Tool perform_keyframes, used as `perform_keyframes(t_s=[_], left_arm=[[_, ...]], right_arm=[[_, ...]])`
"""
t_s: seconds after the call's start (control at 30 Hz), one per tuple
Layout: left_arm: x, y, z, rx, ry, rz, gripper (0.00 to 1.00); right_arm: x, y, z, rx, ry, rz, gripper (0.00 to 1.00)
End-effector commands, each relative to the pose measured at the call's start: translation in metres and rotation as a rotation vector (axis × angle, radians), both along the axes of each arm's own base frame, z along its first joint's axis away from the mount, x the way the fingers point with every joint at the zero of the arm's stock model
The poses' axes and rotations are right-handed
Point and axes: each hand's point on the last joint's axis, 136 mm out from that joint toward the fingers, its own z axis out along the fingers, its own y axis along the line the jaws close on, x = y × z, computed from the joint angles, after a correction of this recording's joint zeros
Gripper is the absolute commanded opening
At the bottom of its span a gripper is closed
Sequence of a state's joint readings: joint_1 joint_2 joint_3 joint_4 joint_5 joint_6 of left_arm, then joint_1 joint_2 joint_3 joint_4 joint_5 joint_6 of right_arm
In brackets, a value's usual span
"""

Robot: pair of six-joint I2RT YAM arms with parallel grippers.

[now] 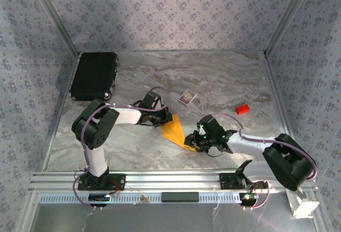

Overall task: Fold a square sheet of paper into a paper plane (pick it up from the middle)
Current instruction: Turn over the paper at the center of the table.

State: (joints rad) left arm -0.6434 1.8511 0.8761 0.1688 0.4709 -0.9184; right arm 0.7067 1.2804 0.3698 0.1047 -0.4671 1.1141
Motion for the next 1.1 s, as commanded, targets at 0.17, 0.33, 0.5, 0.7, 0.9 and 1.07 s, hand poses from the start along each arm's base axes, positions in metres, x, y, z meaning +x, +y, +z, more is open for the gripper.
perform_keyframes(t_s=[0.17, 0.33, 0.5, 0.7, 0.9, 1.07], left_arm=[[-0.007, 0.008, -0.014, 0.035, 0.038, 0.023, 0.0], [-0.007, 0.008, -0.014, 0.032, 0.04, 0.024, 0.0], [-0.006, 0.008, -0.013, 0.03, 0.039, 0.029, 0.0], [-0.005, 0.007, -0.011, 0.022, 0.038, 0.032, 0.0], [-0.004, 0.002, -0.001, -0.023, 0.035, 0.045, 0.0], [0.0, 0.003, 0.028, -0.042, -0.02, 0.06, 0.2]], right_arm=[[0.009, 0.008, 0.016, 0.096, -0.054, 0.003, 0.28], [0.017, 0.013, 0.022, 0.128, -0.07, 0.012, 0.29], [0.022, 0.012, 0.025, 0.142, -0.082, 0.011, 0.28], [0.023, 0.014, 0.031, 0.18, -0.1, 0.029, 0.17], [0.023, 0.017, 0.038, 0.182, -0.128, 0.072, 0.06], [0.021, 0.009, 0.04, 0.148, -0.152, 0.081, 0.03]])
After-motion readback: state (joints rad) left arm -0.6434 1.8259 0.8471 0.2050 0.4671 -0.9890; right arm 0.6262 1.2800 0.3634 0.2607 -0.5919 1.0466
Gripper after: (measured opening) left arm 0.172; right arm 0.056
